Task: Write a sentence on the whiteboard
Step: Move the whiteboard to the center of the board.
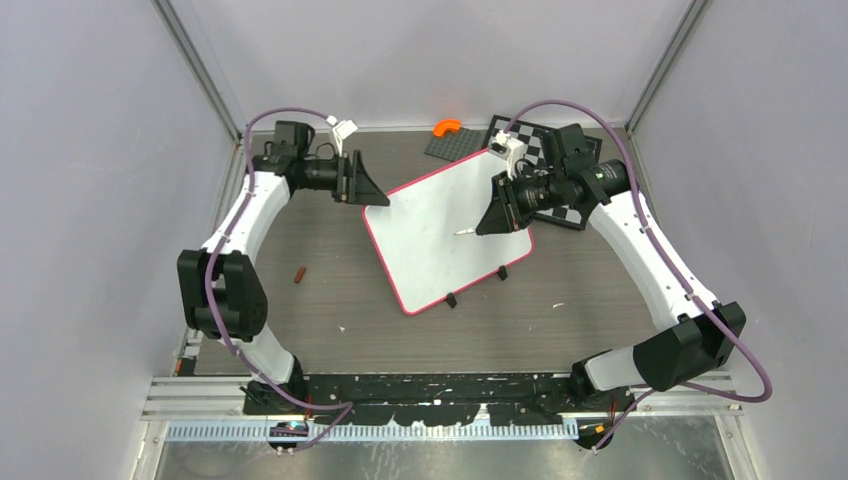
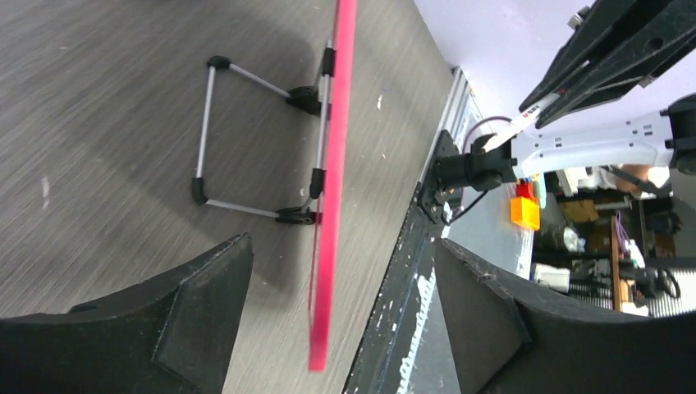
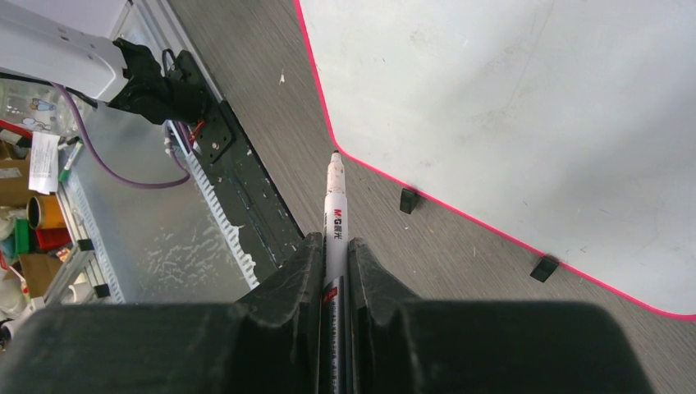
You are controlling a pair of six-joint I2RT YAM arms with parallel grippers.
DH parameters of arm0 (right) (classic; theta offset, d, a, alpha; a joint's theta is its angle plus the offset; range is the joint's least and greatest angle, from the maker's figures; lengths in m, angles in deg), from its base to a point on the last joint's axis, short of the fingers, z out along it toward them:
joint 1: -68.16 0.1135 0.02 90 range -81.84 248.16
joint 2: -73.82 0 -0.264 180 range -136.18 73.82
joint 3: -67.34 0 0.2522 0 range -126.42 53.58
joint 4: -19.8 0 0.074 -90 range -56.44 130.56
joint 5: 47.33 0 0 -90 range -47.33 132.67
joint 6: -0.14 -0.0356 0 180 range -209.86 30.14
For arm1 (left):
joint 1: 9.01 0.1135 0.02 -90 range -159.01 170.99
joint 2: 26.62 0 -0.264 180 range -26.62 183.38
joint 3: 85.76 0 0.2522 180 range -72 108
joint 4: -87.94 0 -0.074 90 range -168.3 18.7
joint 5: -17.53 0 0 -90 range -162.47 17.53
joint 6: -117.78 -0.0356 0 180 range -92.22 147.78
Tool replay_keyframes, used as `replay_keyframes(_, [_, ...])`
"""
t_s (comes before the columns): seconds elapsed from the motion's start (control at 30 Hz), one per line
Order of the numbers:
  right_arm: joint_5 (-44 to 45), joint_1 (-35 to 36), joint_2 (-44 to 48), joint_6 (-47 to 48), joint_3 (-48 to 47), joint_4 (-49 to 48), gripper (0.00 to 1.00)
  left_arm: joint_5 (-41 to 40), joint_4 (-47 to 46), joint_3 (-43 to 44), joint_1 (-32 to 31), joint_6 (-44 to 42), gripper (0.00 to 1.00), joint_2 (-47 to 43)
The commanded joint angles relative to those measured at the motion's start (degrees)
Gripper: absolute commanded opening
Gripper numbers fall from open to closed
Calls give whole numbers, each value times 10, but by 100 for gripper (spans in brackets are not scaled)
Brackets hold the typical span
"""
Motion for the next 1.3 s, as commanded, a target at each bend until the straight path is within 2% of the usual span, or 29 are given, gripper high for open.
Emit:
replay_keyframes(0.0, [-8, 3, 12, 4, -23, -16, 0, 23, -78, -9, -31, 46, 79, 6])
replay_keyframes(0.1, [-9, 3, 12, 4, -22, -15, 0, 22, -50, 5, -48, 21, 61, 25])
replay_keyframes(0.23, [-11, 3, 14, 1, -19, -15, 0, 21, 45, 45, -67, -52, 36, 58])
replay_keyframes(0.4, [-17, 3, 21, -2, -10, -12, 0, 13, 147, 82, -93, -130, 13, 93])
replay_keyframes(0.5, [-24, 3, 32, -13, 8, -19, 0, 6, 177, 86, -110, -147, 0, 95])
replay_keyframes(0.73, [-21, 14, 61, -27, 47, -37, 0, -19, 240, 88, -160, -186, 0, 86])
replay_keyframes(1.0, [15, 54, 84, -22, 70, -43, 0, -64, 123, 15, -178, -67, 0, 36])
replay_keyframes(1.07, [26, 65, 86, -22, 71, -46, 0, -70, 102, 0, -179, -46, 10, 17])
replay_keyframes(1.13, [41, 77, 85, -23, 66, -49, 0, -77, 98, -6, -178, -41, 26, -2])
replay_keyframes(1.27, [73, 102, 79, -16, 51, -51, 0, -91, 106, -4, -170, -40, 41, -37])
